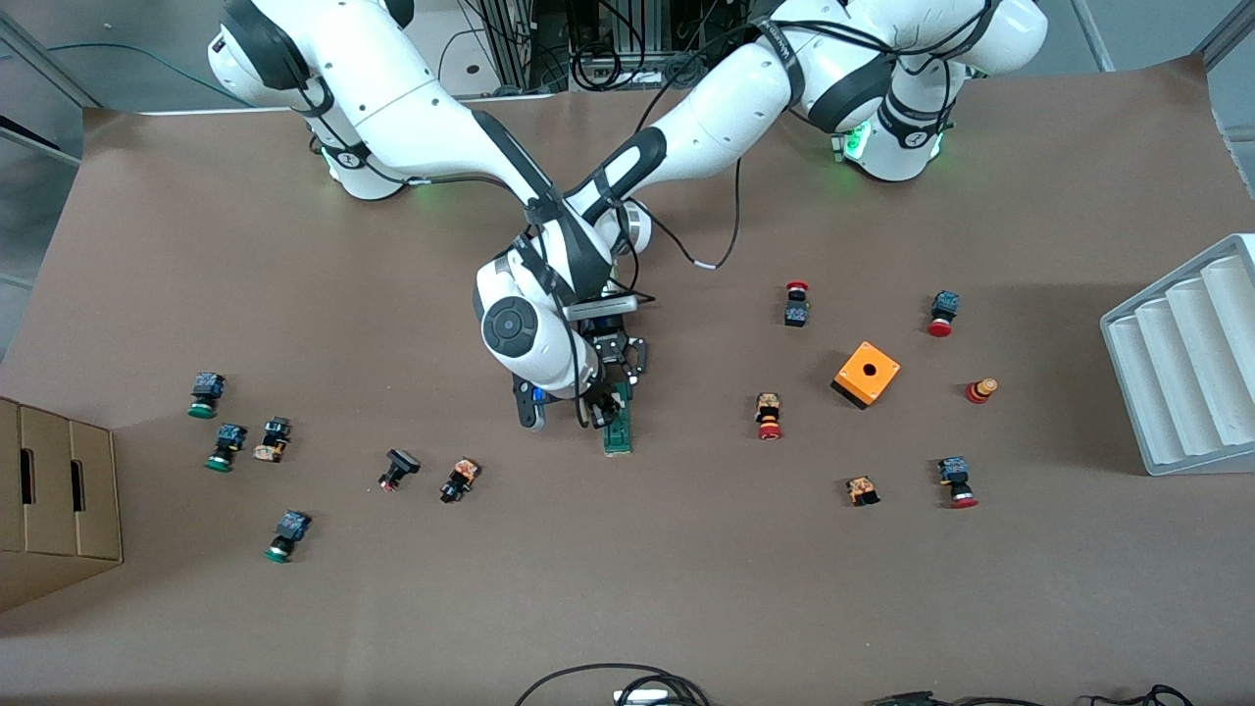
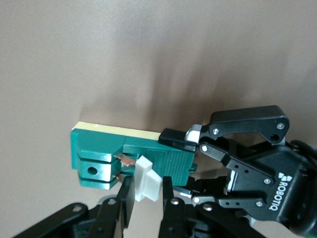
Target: Close load switch with both arms
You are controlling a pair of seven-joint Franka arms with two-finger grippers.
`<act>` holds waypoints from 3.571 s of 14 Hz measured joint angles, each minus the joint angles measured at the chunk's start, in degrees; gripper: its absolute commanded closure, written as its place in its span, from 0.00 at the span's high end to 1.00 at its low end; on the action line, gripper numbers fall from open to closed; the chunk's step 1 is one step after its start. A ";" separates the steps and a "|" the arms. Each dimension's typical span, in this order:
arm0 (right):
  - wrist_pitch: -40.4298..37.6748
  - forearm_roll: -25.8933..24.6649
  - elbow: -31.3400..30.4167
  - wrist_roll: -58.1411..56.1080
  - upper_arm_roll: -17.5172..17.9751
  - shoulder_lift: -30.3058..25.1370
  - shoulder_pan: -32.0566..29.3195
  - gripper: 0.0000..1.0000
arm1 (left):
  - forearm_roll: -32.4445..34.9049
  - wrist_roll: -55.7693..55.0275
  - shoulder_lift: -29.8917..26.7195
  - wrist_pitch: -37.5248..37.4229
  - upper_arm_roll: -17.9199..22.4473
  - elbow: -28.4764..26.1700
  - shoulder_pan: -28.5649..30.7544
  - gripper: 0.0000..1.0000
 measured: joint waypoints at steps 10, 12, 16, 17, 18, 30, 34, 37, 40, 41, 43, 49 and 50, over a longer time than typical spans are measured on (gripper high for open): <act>-0.02 0.01 1.00 -0.09 -0.01 -0.47 -0.73 0.10 | 0.00 0.01 0.00 0.00 0.00 0.00 0.00 0.51; 0.13 0.01 1.40 -0.10 -0.08 -0.42 -0.86 0.10 | 0.00 0.01 0.00 0.00 0.00 0.00 0.00 0.51; 0.34 0.01 1.99 -0.09 -0.10 -0.18 -1.10 0.10 | 0.00 0.01 0.00 0.00 0.00 0.00 -0.01 0.51; 0.34 0.01 2.10 -0.09 -0.10 -0.13 -1.13 0.10 | 0.00 0.01 0.00 0.00 0.00 0.00 -0.01 0.51; 0.34 0.01 2.24 -0.09 -0.10 -0.05 -1.17 0.10 | 0.00 0.01 0.00 0.00 0.00 0.00 -0.01 0.51; -0.16 0.01 7.88 -0.02 -0.22 3.55 -2.56 0.14 | 0.00 0.00 0.01 -0.01 0.00 0.00 0.00 0.51; 1.51 0.01 11.42 -0.31 -0.30 7.15 -3.15 0.15 | 0.00 0.01 0.02 -0.01 -0.01 -0.01 0.00 0.51; 1.91 0.01 12.35 -0.34 -0.30 8.27 -3.20 0.15 | 0.00 0.04 0.02 -0.01 -0.01 -0.01 0.00 0.51; 1.91 0.01 12.60 -0.34 -0.30 8.55 -3.24 0.17 | 0.00 0.07 0.02 -0.01 -0.01 -0.02 -0.01 0.52; 1.91 0.01 12.60 -0.34 -0.29 8.55 -3.24 0.27 | 0.00 0.08 0.02 -0.01 -0.01 -0.02 -0.01 0.53; 1.77 0.01 12.66 -0.34 -0.29 8.56 -3.30 0.70 | 0.00 0.08 0.02 -0.01 -0.01 -0.02 -0.01 0.55; -0.88 -0.44 13.37 -4.06 -0.32 5.10 -4.91 1.00 | 0.00 0.08 0.02 0.03 -0.03 0.01 -0.01 0.55; -1.60 -0.59 12.50 -6.92 -0.43 2.94 -5.15 1.00 | 0.00 0.08 0.02 0.03 -0.03 0.01 -0.01 0.55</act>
